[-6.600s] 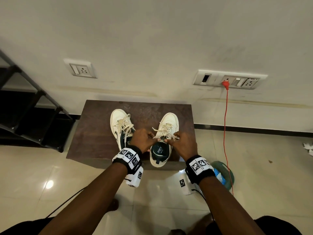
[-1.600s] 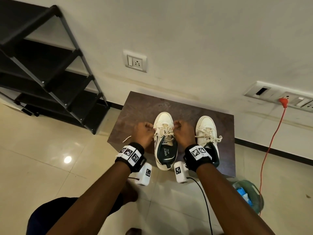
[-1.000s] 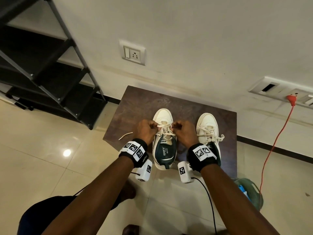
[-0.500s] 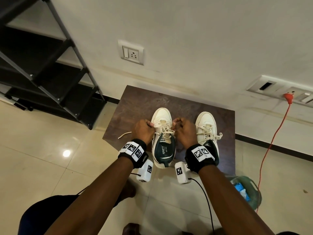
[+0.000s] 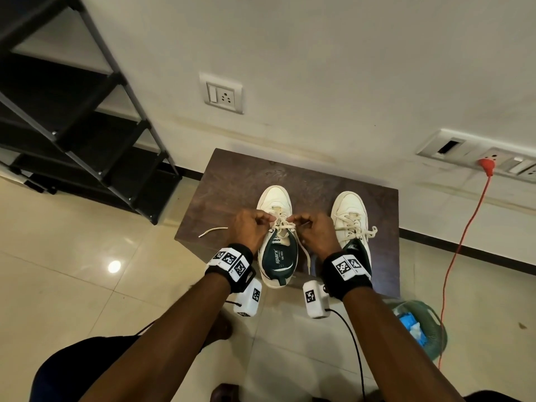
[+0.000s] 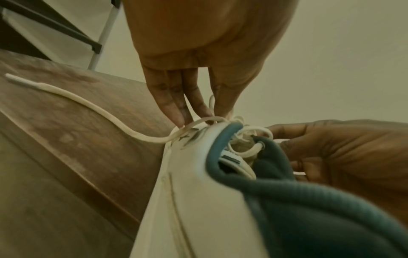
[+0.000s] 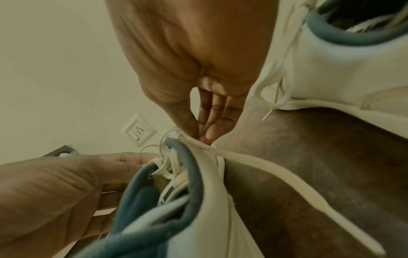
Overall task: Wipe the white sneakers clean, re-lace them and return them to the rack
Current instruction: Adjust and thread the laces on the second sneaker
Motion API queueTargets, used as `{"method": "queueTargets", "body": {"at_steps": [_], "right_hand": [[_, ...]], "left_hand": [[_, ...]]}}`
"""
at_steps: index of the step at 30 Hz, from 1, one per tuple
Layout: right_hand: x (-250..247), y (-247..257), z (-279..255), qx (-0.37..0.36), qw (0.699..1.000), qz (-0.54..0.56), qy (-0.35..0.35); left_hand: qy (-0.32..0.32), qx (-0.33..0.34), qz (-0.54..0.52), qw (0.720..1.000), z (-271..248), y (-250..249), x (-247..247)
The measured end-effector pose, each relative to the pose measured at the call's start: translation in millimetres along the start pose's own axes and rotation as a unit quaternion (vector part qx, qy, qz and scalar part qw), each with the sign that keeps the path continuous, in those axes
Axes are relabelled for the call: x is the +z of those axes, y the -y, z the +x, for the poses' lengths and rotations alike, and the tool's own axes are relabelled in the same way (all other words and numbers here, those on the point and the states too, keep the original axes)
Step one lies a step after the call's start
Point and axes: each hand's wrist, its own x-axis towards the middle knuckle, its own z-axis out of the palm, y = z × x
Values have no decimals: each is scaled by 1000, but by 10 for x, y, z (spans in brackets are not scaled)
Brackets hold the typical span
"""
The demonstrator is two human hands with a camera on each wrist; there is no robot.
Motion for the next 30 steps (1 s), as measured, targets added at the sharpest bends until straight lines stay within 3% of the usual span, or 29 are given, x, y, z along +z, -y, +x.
{"method": "queueTargets", "body": {"at_steps": [6,13,17,22,26,30], "right_hand": [[-47,-70,7,-20,999,-16,21],[29,-13,97,-71,984,-163,-19],[35,-56,81,-96,981,-155,-59],[41,-42,100,-40,992,-120,-25],[56,7,108,-48,994,-93,-11],[84,77,75,-65,990,-122,-19]], "left_hand": [[39,30,42,998,77,41,31],[37,56,134,989,123,10,84],[45,61,167,983,103,36,65],[50,71,112,990,63,43,-29],[29,88,86,992,-44,54,-36],[-14,11,36,999,-5,72,-38]]}}
